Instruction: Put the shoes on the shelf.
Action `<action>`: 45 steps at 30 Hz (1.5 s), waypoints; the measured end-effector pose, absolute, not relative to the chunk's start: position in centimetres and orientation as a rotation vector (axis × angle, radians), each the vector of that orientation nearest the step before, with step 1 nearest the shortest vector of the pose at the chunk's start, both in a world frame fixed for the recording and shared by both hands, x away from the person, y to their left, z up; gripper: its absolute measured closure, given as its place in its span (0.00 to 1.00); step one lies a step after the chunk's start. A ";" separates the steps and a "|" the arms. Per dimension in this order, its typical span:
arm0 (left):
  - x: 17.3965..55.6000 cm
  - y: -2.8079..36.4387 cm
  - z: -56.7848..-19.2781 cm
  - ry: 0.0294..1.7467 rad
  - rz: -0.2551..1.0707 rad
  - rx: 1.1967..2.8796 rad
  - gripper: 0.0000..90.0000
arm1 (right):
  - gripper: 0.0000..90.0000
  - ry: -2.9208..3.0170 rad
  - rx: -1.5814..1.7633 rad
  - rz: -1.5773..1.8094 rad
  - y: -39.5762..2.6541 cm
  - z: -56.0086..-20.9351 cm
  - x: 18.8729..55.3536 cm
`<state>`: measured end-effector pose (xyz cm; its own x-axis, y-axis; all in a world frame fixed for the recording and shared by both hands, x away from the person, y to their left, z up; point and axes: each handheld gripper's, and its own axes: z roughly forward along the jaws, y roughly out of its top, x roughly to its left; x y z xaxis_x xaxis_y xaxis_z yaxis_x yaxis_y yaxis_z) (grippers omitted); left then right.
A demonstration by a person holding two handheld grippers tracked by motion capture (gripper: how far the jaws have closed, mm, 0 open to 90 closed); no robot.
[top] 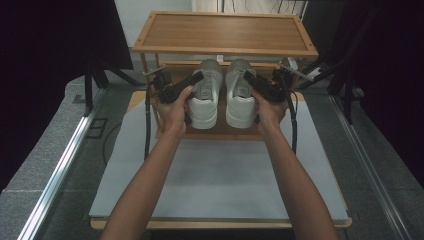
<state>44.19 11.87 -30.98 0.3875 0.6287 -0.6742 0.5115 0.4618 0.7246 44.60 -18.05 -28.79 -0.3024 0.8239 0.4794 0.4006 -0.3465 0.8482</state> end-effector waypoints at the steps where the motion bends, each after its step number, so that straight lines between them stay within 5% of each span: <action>1: 44.1 12.0 -31.0 1.248 0.100 1.173 0.51 | 0.51 1.530 1.585 1.702 -18.1 -28.6 44.4; 7: 43.0 12.9 -30.0 1.185 0.118 1.165 0.51 | 0.50 1.484 1.506 1.710 -19.1 -27.6 42.9; 15: 39.7 15.3 -30.2 1.134 0.165 1.202 0.55 | 0.62 1.593 1.386 1.658 -21.0 -27.7 39.2; 20: 36.8 16.8 -31.0 1.100 0.221 1.274 0.75 | 0.84 1.738 1.273 1.622 -22.0 -28.8 35.1; 23: 35.0 16.6 -31.9 1.084 0.265 1.387 0.83 | 0.89 1.818 1.235 1.599 -21.8 -29.4 33.9; 45: 35.7 12.8 -32.7 1.026 0.259 1.543 0.85 | 0.90 1.900 1.186 1.598 -19.0 -30.8 34.8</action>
<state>35.73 12.84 -32.67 0.5855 0.7182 -0.3759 0.4538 0.0939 0.8861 34.85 -18.99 -30.80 -0.5672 0.7937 0.2196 0.3525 -0.0070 0.9358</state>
